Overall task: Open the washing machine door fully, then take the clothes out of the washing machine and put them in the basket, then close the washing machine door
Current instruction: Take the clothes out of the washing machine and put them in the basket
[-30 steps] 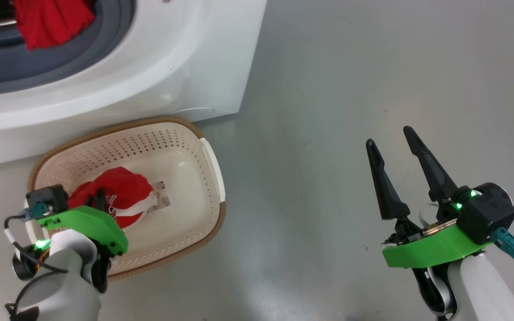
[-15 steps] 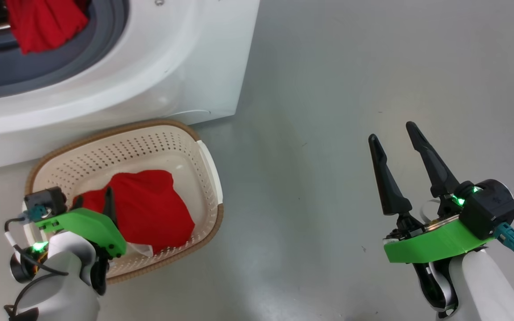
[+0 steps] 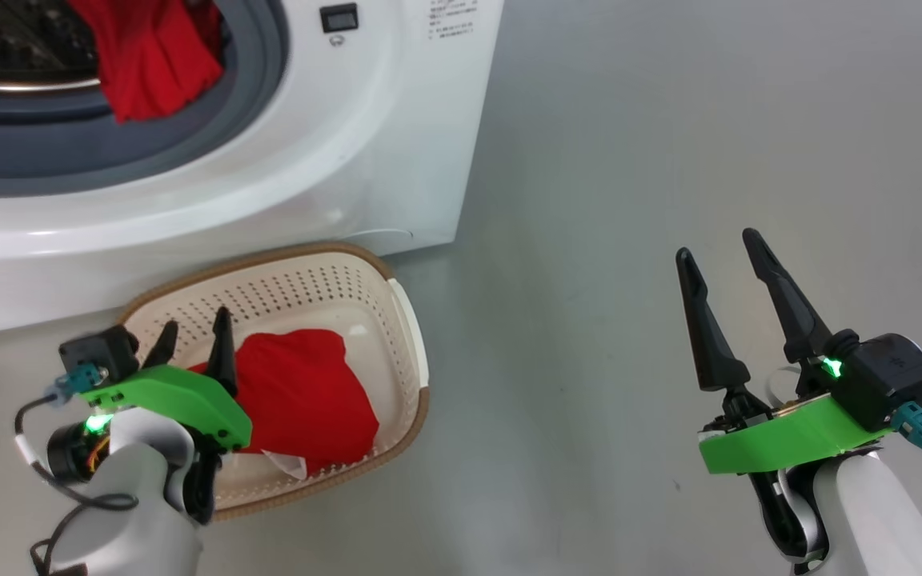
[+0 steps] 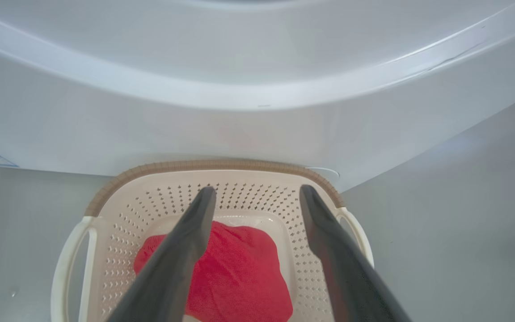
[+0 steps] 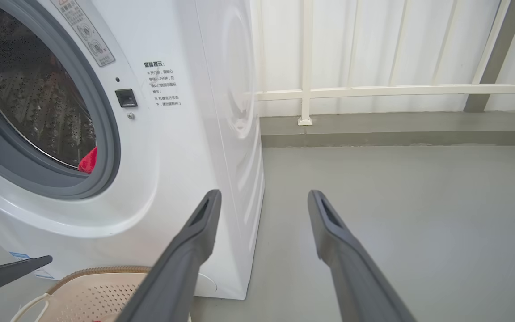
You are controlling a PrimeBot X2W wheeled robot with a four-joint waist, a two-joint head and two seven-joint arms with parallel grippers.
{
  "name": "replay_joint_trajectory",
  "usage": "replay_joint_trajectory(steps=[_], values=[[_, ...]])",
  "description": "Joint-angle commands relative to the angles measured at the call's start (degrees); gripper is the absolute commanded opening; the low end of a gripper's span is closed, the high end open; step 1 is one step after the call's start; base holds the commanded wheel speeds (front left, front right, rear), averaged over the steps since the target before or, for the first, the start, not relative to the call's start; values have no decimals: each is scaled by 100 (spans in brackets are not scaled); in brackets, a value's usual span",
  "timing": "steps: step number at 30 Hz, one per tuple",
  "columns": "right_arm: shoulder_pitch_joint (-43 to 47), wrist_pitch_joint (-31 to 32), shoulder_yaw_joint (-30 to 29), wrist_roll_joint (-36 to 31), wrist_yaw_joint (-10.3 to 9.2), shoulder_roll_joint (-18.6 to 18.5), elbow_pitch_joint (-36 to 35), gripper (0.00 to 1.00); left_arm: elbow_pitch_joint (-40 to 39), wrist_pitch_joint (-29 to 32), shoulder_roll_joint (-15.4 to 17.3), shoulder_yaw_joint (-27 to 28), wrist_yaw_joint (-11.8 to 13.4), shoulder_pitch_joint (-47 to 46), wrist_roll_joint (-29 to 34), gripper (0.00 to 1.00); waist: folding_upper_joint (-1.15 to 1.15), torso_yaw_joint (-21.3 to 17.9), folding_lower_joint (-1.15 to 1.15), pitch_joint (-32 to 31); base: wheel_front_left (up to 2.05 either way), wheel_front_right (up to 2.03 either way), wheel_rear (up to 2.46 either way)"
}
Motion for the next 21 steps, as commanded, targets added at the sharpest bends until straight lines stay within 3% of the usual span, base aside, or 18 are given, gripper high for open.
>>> replay_joint_trajectory(steps=[1, 9, 21], values=[[130, -37, 111, -121, 35, 1, -110, 100, -288, -68, 177, 181, 21, 250, 77, 100, 0, 137, 0, -186, 0, 0, 0], [227, -37, 70, -204, 35, 1, 27, 100, -2194, -69, 19, 656, 19, 1226, 592, 100, 0, 375, 0, -700, 0, 0, 0], [335, -37, -2, -288, 35, 1, 129, 100, -4191, -69, -160, 973, -83, 2194, 1093, 100, 0, 620, 0, -1218, 0, 0, 0]])
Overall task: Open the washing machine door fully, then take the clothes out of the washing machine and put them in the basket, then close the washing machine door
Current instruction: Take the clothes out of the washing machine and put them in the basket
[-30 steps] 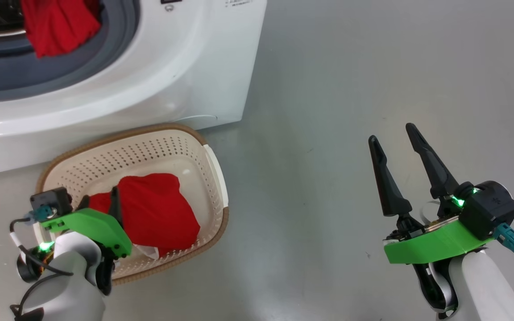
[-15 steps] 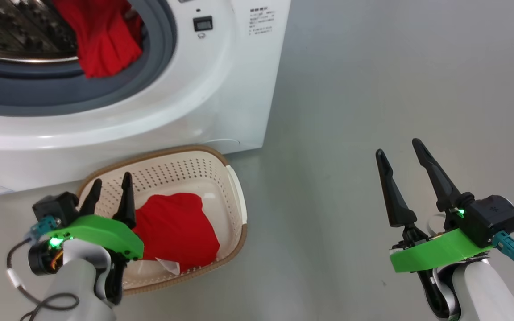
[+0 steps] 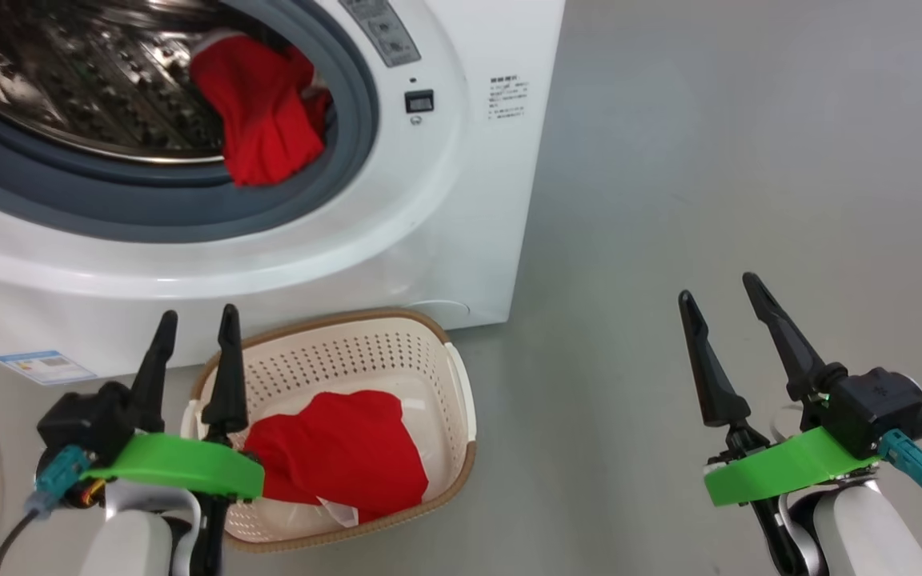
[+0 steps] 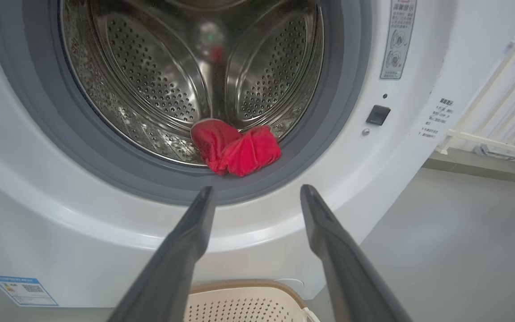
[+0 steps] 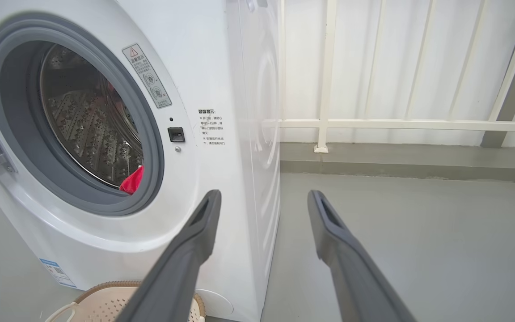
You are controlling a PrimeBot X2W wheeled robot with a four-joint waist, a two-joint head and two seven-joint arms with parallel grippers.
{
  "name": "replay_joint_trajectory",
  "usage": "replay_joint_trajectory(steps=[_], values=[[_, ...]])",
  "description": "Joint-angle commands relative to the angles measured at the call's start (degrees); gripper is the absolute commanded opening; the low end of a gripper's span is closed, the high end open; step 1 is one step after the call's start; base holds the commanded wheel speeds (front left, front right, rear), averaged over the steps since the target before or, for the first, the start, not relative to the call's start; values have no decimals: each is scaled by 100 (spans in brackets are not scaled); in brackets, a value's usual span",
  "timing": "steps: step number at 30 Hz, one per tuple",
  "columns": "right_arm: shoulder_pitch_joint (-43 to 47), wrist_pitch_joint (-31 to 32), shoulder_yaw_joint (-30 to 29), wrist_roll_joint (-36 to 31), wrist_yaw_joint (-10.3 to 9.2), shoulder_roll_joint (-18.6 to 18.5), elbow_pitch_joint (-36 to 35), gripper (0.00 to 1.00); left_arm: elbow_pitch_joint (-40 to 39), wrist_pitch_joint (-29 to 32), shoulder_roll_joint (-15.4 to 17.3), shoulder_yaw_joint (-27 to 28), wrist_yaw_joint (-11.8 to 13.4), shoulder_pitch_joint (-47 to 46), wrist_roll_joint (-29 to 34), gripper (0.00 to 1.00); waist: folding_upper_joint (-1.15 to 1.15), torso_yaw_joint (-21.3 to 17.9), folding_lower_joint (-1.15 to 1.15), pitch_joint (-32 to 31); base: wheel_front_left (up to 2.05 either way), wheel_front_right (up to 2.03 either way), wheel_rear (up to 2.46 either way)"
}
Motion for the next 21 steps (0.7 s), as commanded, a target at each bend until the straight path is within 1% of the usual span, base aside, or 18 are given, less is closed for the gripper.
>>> replay_joint_trajectory(steps=[1, 4, 10, 21], values=[[41, -37, 81, -47, 35, 0, -105, 100, -321, -69, 67, 189, -39, 132, 62, 100, 0, 130, 0, -181, 0, 0, 0], [81, -37, 64, -51, 35, 0, -102, 100, -732, -70, 51, 204, -30, 343, 88, 100, 0, 169, 0, -283, 0, 0, 0], [124, -37, 27, -95, 35, 0, -119, 100, -1449, -70, 42, 96, 112, 754, 225, 100, 0, 205, 0, -424, 0, 0, 0], [382, -37, -196, -143, 35, 0, -225, 100, -2100, -70, 40, -36, 492, 1422, 310, 100, 0, 178, 0, -623, 0, 0, 0]])
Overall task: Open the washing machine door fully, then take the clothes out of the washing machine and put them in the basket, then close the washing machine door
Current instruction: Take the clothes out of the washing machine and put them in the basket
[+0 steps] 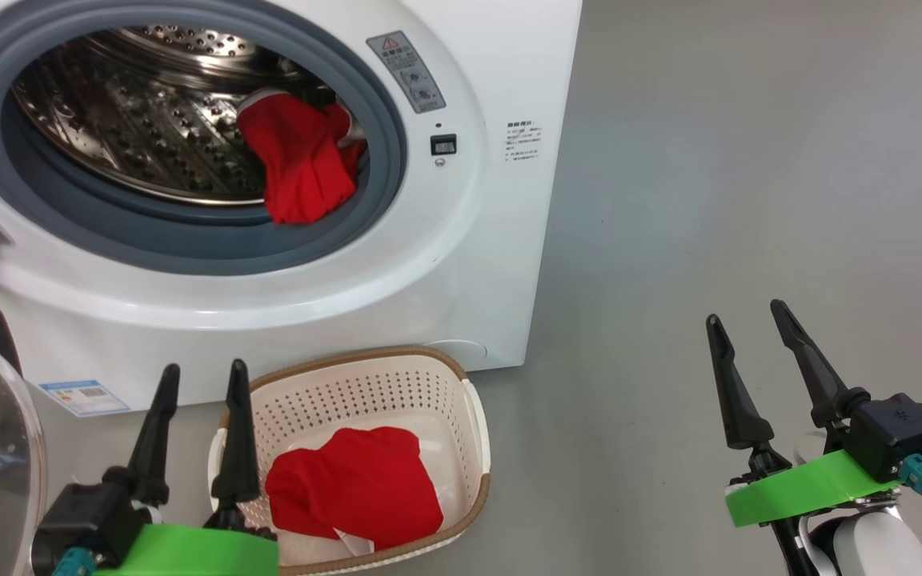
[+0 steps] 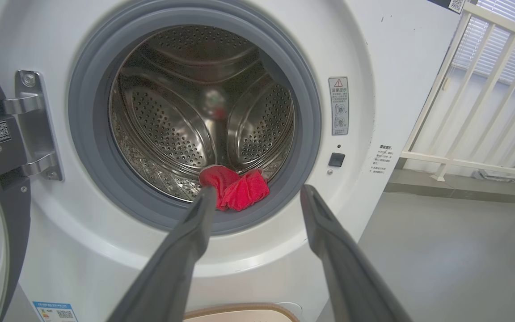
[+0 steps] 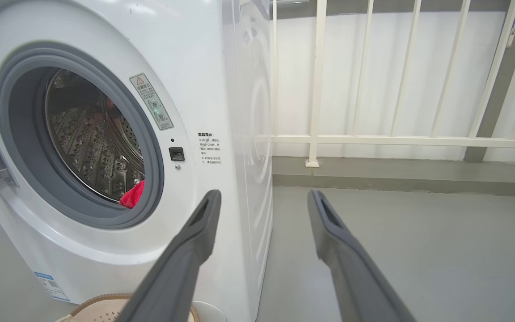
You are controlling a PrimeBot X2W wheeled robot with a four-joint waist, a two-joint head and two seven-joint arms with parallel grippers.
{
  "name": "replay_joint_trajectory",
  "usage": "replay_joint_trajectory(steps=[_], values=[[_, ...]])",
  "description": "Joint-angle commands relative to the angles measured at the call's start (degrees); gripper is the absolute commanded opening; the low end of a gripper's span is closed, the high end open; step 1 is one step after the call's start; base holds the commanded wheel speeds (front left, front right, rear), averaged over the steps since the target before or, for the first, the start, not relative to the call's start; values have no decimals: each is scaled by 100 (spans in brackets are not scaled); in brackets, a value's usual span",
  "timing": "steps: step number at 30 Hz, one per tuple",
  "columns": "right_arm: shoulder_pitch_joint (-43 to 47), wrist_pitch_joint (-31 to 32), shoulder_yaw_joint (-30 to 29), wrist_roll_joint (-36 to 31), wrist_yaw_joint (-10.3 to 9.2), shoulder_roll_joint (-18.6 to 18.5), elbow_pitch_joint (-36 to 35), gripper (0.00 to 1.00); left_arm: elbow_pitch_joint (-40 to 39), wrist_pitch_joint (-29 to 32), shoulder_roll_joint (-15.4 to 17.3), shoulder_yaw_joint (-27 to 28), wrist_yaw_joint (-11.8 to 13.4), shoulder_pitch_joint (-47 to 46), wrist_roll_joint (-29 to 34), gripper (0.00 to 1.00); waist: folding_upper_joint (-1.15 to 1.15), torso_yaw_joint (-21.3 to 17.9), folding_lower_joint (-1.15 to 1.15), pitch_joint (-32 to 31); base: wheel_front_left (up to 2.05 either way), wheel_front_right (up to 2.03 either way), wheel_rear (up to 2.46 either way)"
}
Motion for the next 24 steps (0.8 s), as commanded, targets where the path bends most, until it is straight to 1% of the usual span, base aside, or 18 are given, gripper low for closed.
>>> replay_joint_trajectory(steps=[1, 9, 24], values=[[4, -37, 106, -67, 35, -4, -175, 100, -243, -52, 63, 144, 69, 46, 48, 100, 0, -19, 0, -38, 0, 0, 0], [97, -37, 158, -24, 35, -4, -159, 100, -434, -52, 63, 106, 173, 274, 89, 100, 0, -64, 0, -181, 0, 0, 0], [140, -37, 213, 25, 35, -4, -175, 100, -403, -52, 62, 29, 175, 268, 34, 100, 0, -42, 0, -177, 0, 0, 0]])
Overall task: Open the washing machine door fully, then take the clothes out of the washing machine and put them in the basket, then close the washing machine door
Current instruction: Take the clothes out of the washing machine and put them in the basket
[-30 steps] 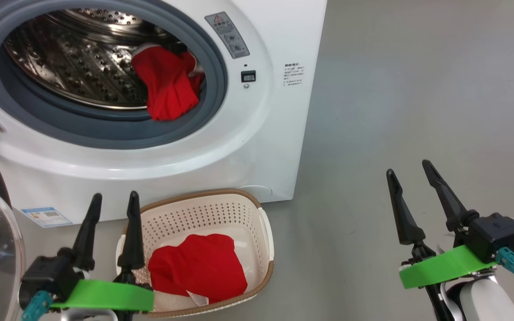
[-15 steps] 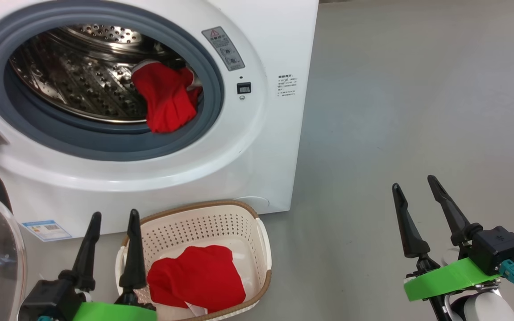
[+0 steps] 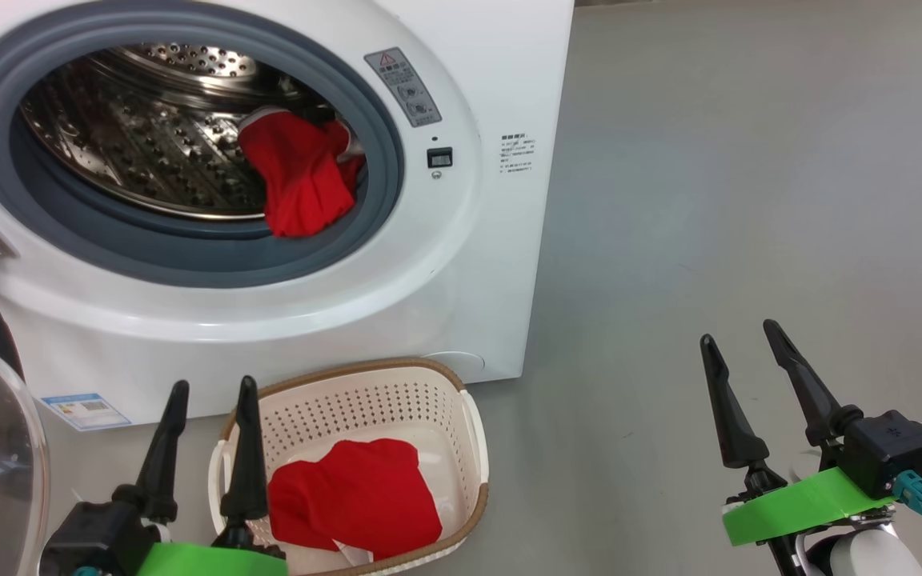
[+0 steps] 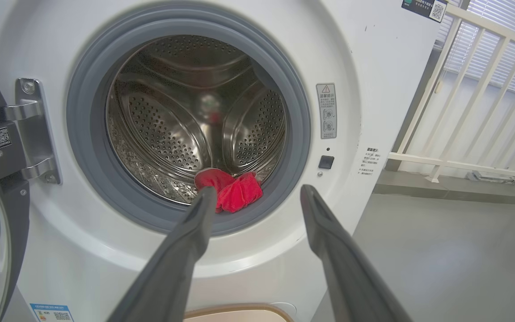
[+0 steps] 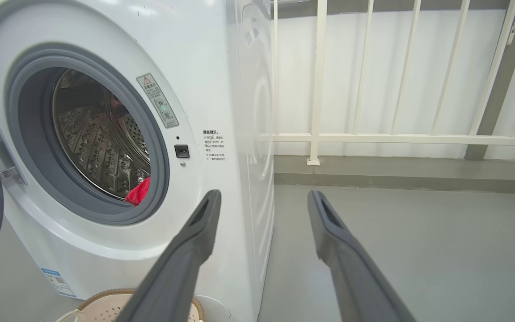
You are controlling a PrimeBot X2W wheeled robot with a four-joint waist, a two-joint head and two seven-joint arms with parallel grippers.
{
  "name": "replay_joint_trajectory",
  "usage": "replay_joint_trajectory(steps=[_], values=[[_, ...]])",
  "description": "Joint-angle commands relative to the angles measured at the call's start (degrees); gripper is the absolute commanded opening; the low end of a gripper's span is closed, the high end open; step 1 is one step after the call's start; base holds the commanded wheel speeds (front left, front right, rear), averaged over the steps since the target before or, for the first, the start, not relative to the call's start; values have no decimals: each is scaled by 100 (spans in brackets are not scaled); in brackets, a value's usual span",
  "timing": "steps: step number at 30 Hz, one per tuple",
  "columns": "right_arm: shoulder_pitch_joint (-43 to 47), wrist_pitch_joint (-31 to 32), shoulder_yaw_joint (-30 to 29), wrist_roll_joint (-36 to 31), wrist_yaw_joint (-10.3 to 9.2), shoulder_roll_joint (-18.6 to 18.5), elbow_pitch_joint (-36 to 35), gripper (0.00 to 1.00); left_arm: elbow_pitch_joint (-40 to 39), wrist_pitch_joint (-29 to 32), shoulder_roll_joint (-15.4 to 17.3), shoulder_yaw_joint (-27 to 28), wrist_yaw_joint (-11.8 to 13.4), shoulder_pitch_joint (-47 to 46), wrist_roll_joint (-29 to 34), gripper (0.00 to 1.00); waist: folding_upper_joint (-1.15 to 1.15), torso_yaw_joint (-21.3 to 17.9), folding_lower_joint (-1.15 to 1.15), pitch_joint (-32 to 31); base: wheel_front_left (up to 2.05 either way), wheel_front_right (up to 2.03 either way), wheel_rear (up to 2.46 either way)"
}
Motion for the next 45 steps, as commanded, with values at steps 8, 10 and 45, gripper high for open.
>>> replay_joint_trajectory(steps=[8, 10, 45], values=[[-80, -37, 176, -22, 35, -9, -255, 100, -124, -52, 60, 91, 68, -168, -61, 100, 0, 13, 0, 219, 0, 0, 0], [-102, -37, 172, -47, 35, -9, -291, 100, -138, -52, 60, 69, 73, -236, -80, 100, 0, 31, 0, 330, 0, 0, 0], [-812, -37, 381, -22, 35, -9, -483, 100, 1671, -52, 301, 376, -377, -3515, -398, 100, 0, -241, 0, 2110, 0, 0, 0]])
